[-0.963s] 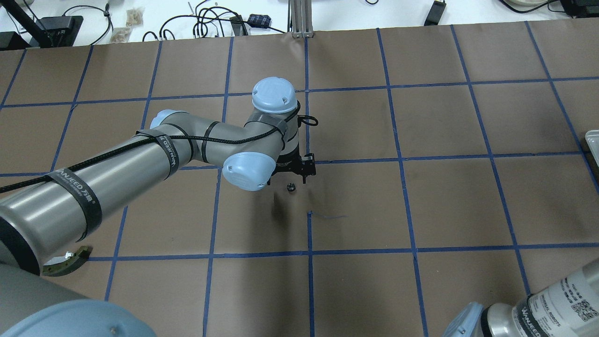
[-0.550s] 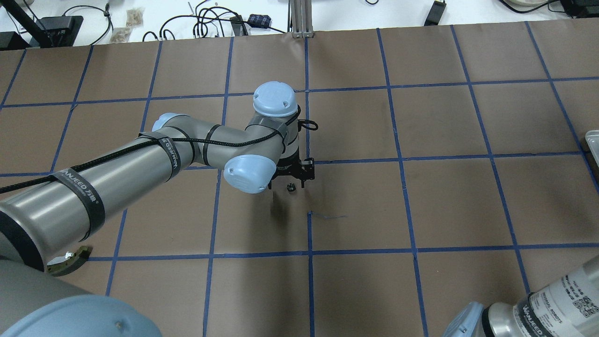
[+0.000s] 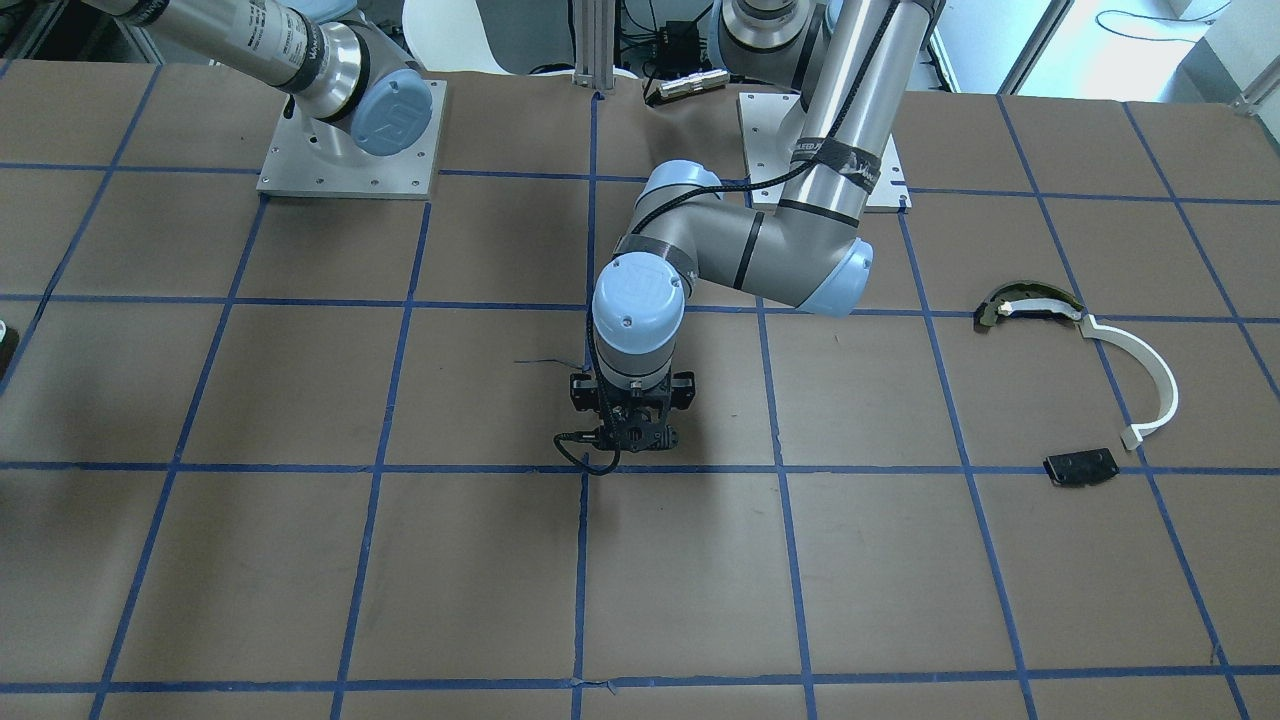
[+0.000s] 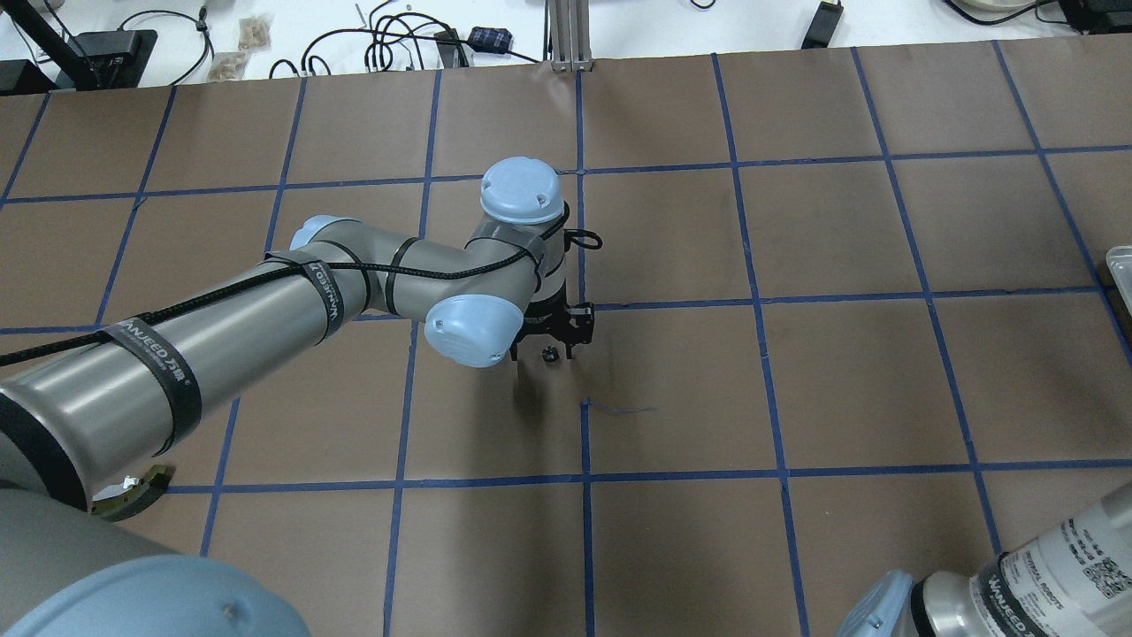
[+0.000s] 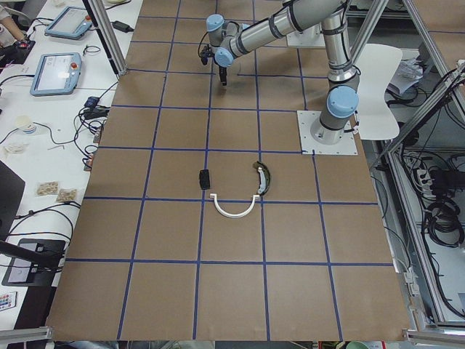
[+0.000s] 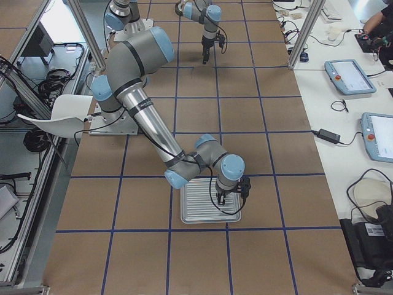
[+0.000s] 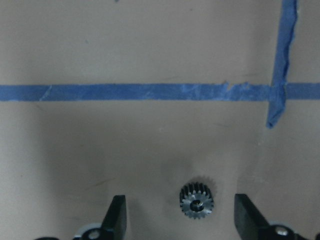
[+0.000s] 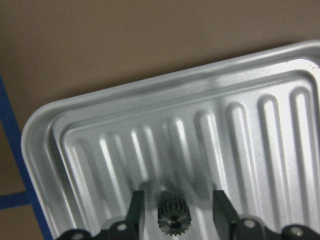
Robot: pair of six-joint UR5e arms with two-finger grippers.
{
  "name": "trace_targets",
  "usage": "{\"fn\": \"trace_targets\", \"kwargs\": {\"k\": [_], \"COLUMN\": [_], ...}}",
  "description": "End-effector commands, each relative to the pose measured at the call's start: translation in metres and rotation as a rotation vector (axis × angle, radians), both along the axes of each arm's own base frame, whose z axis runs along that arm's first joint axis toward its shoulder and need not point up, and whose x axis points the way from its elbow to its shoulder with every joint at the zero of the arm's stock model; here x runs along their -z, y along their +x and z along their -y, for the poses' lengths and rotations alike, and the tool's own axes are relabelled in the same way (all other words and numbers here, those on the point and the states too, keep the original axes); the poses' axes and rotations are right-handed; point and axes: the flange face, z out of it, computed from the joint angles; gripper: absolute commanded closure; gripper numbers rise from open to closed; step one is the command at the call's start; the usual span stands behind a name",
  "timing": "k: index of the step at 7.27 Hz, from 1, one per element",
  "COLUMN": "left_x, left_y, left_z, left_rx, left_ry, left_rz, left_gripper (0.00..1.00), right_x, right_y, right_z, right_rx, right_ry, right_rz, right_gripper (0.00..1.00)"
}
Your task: Place bearing gear from tray to pile
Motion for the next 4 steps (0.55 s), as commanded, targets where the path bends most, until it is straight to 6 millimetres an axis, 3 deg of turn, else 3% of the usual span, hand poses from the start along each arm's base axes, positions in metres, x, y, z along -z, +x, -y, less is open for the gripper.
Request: {"fn": "trace_targets", "kwargs": {"k": [1,2,3,4], "left_x": [0.005,0.012,0.009,-0.005], "left_y": [0.0,0.0,-0.001,-0.002], "left_z": [0.001,0.002,0.004,0.008], "left_rx": [0.0,0.0,0.003,0.014], "left_ry": [0.005,0.005,-0.009,-0.035], "left_rz": [0.003,0.006,0.001,-0.008], "left_gripper": [0.64,0.66,0.81,1.0], "right_x": [0.001,-0.003,-0.016,-0.052], "right_y": [0.001,0.002,0.003,0.008], "right_z": [-0.001,-0.002,-0.001,0.002], "right_rx": [0.0,0.0,-0.003,-0.009], "right_ry": [0.01,0.011,0.011,0.005], "right_rz": [0.008,0.007,0.007,-0.004], "right_gripper": [1.0,1.0,1.0,1.0]}}
